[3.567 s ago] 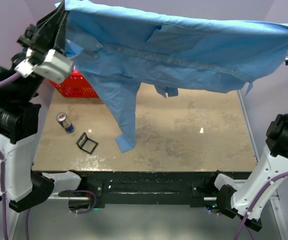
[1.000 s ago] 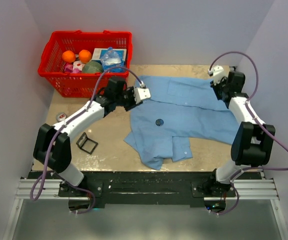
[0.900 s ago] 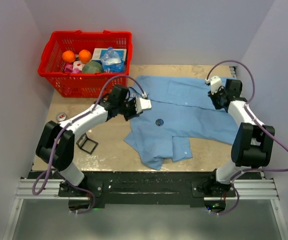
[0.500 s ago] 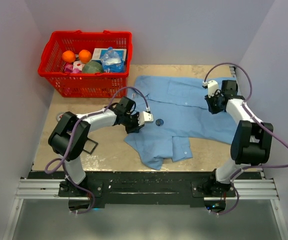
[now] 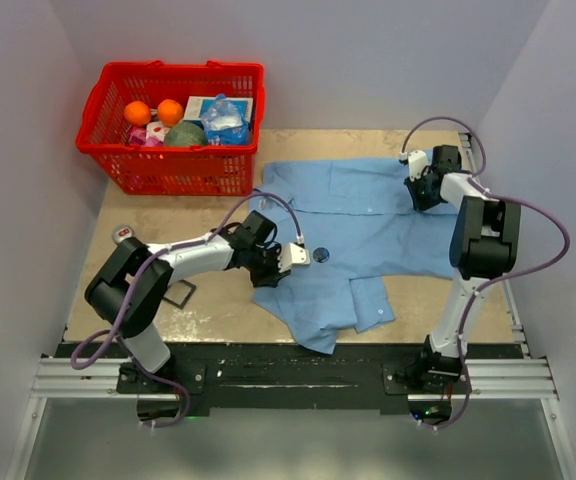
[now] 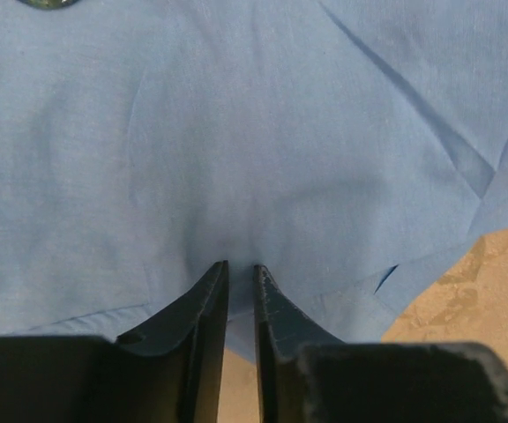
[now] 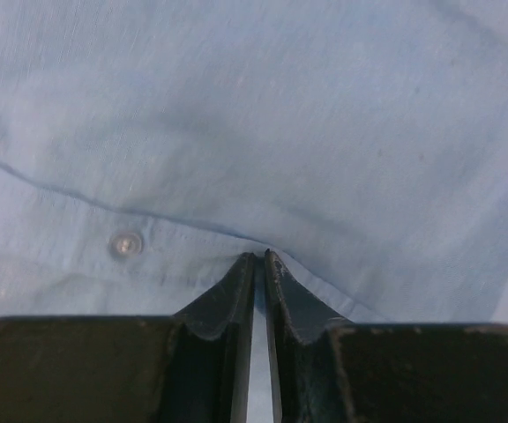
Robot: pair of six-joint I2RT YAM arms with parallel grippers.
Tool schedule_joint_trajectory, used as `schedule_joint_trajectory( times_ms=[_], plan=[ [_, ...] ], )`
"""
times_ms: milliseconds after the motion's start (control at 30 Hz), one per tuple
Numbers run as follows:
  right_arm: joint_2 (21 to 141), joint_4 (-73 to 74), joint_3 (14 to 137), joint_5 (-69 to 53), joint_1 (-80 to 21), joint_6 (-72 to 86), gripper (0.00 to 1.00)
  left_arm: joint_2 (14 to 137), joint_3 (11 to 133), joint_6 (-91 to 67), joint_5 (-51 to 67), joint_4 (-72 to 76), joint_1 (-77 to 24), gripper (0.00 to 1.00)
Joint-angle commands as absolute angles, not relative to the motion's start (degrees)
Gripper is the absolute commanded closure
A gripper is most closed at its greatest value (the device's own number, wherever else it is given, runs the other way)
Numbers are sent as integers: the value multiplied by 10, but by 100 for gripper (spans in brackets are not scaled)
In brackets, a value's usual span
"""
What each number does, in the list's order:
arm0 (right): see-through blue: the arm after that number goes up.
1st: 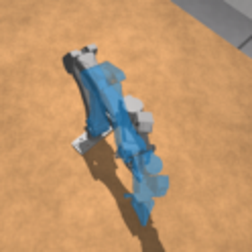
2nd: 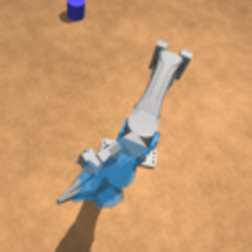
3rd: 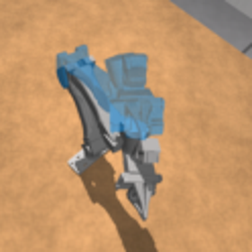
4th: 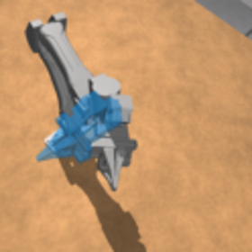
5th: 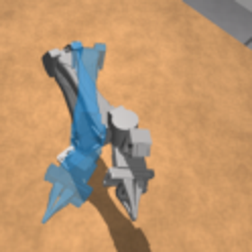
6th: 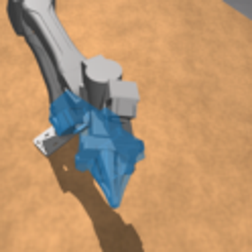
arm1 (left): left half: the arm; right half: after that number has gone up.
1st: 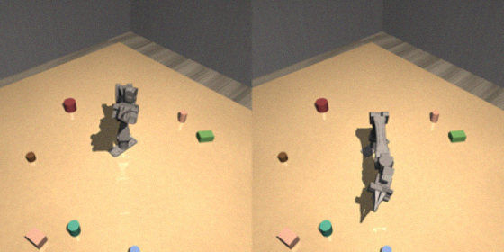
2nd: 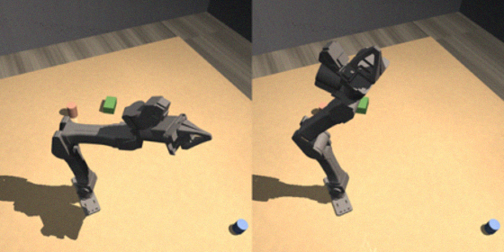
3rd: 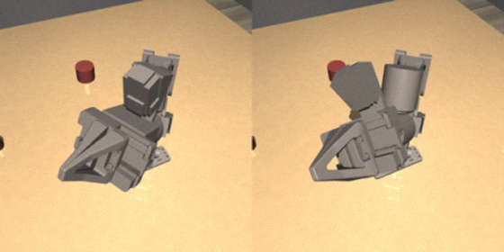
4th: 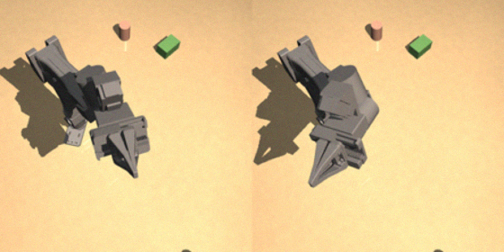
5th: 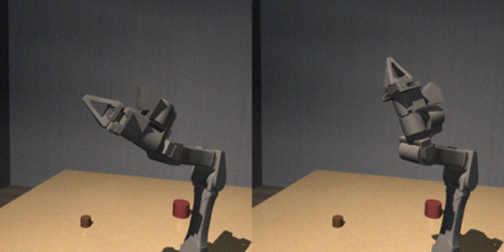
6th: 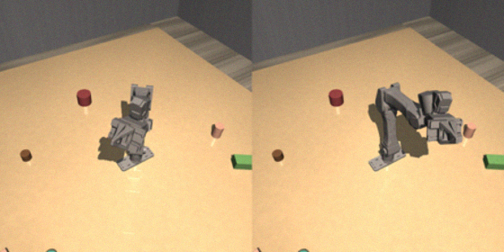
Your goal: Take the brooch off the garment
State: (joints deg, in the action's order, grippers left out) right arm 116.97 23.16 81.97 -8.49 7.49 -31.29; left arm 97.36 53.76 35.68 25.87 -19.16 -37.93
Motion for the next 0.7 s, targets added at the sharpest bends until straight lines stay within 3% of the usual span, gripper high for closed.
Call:
schedule_joint_trajectory(
  times_ms=[0, 100, 167, 333, 500, 667],
  plan=[
    [1202, 244, 881, -97, 71, -292, 86, 938, 585, 358, 231, -243, -378, 66],
    [1142, 246, 881, -148, 69, -287, 84, 904, 631, 327, 267, -226, -378, 50],
    [1079, 256, 872, -172, 63, -285, 80, 903, 658, 292, 275, -196, -378, 46],
    [957, 285, 833, -219, 26, -235, 64, 949, 748, 167, 304, -164, -348, 44],
    [874, 285, 780, -175, -110, -199, 49, 969, 692, 5, 356, -34, -250, 45],
    [848, 220, 672, -139, -228, -250, 34, 998, 670, -46, 360, 44, -214, 45]
  ],
)
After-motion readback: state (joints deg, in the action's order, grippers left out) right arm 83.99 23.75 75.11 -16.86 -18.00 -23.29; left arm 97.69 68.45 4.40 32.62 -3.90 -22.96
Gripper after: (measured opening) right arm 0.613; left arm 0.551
